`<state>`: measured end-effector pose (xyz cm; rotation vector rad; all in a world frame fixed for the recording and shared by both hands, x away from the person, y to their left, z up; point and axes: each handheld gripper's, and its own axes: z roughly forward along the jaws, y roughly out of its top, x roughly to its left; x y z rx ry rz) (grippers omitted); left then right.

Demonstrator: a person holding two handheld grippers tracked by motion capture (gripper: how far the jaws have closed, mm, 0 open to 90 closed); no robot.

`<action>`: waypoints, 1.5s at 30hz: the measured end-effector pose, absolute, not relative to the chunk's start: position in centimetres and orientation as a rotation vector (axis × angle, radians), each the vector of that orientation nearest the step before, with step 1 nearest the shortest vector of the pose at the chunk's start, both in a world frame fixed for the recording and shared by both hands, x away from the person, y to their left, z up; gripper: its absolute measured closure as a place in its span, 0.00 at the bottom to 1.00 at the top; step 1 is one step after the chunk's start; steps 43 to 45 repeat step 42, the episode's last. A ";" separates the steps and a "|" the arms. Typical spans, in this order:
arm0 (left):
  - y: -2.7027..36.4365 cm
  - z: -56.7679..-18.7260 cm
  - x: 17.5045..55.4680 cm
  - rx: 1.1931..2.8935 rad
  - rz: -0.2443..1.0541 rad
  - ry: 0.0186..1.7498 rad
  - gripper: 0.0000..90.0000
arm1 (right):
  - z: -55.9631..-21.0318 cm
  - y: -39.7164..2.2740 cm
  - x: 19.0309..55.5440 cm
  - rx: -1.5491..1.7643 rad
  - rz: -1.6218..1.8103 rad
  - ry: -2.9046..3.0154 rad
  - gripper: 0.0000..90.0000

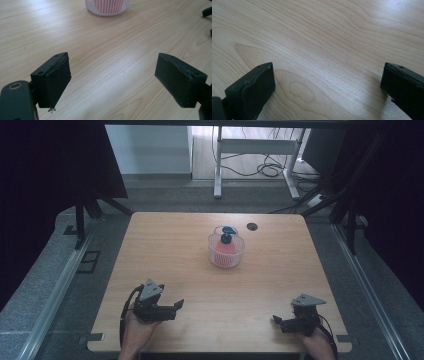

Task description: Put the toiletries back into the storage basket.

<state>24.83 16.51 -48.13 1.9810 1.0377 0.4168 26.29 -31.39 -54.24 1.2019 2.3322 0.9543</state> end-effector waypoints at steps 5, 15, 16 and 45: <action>16.5 -49.6 24.4 1.999 0.425 1.049 0.14 | -54.2 -31.4 26.3 1.201 0.956 2.332 0.00; 16.3 -51.9 24.0 2.020 0.412 1.078 0.14 | -54.2 -31.4 26.3 1.202 0.955 2.331 0.00; 16.2 -52.1 24.0 2.021 0.411 1.082 0.14 | -54.2 -31.4 26.3 1.203 0.956 2.331 0.00; 15.1 -54.4 24.2 2.154 0.395 1.090 0.13 | -54.3 -31.4 26.3 1.204 0.955 2.331 0.00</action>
